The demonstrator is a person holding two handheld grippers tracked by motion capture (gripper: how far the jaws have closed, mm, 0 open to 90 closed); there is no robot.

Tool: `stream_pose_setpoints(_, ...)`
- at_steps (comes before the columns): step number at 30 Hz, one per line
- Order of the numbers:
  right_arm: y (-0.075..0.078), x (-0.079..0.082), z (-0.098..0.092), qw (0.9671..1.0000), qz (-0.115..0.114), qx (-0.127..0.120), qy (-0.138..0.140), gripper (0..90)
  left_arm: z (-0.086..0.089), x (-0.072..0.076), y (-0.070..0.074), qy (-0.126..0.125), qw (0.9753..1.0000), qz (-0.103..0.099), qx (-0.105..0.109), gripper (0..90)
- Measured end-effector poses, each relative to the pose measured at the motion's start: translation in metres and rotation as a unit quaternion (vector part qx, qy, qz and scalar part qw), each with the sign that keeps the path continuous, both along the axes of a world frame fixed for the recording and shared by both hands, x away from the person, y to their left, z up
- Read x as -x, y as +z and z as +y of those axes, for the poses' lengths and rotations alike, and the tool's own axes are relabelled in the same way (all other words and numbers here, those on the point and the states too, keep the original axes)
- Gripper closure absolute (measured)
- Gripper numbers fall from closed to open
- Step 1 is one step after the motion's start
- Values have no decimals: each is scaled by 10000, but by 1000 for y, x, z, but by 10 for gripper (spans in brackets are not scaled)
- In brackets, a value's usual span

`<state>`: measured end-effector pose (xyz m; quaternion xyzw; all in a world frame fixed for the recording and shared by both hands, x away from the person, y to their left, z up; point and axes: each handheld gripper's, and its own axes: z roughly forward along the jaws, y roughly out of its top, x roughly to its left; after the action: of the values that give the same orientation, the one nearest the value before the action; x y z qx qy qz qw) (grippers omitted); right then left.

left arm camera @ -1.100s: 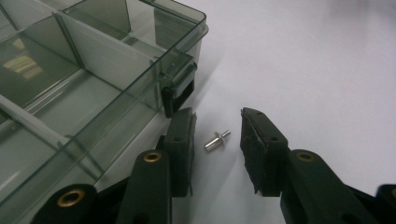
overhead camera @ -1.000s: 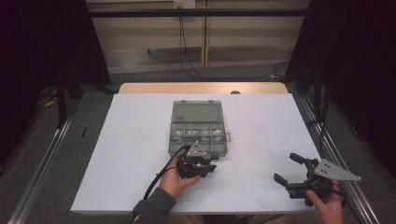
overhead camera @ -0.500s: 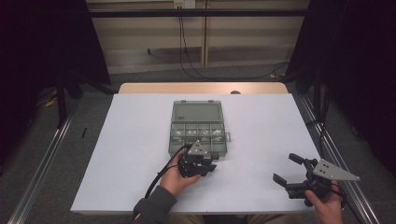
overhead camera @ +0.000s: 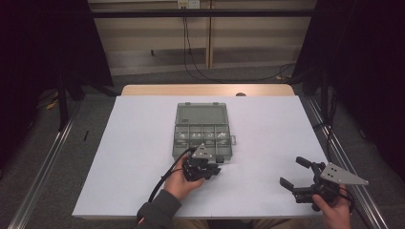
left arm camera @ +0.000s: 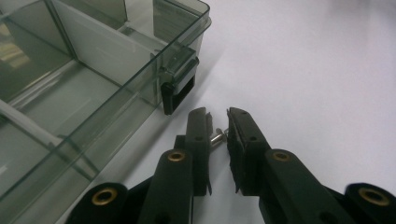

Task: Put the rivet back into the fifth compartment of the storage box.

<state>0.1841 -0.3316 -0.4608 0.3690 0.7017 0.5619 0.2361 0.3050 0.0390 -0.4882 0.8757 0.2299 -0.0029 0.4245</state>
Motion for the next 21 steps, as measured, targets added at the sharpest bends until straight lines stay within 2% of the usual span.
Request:
stream_pose_setpoints(3, 0, 0, 0, 10000, -17, -6, -12, 19, 2, -1, 1, 28, 10000, 10, 52, 792)
stream_pose_setpoints(11, 0, 0, -1, 10000, -22, -2, -15, 19, 8, -1, 10, 190, 9991, -69, 367, 793)
stream_pose_setpoints(21, 0, 0, 0, 10000, -18, -16, -12, 19, 22, -3, 21, 441, 9965, -225, 673, 793)
